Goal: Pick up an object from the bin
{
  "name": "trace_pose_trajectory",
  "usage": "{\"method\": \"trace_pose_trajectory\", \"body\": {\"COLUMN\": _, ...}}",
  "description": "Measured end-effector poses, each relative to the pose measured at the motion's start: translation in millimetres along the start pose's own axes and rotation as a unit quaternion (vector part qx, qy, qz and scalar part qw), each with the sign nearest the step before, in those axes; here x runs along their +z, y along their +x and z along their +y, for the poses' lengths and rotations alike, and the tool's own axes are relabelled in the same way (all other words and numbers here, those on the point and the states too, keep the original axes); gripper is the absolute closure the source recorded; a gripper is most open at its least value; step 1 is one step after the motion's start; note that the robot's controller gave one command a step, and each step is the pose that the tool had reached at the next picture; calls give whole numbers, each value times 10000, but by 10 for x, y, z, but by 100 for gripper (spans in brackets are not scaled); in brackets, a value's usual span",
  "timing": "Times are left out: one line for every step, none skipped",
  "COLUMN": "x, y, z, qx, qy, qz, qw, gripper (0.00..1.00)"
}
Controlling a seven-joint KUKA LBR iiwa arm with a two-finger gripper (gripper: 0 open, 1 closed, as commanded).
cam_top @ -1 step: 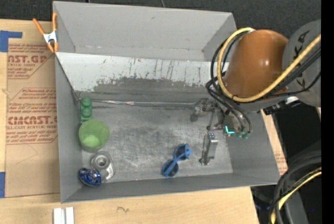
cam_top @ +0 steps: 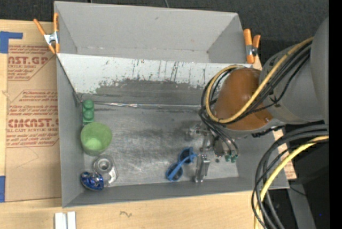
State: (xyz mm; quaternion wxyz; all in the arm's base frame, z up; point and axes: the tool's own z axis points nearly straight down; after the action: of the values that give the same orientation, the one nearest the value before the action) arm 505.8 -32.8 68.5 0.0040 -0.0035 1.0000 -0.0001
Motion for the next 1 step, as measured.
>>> {"method": "trace_pose_trajectory", "body": {"x": -23, "y": 2, "z": 3, "qx": -7, "qy": 1, "qz": 14, "qw": 10000, "gripper": 100}}
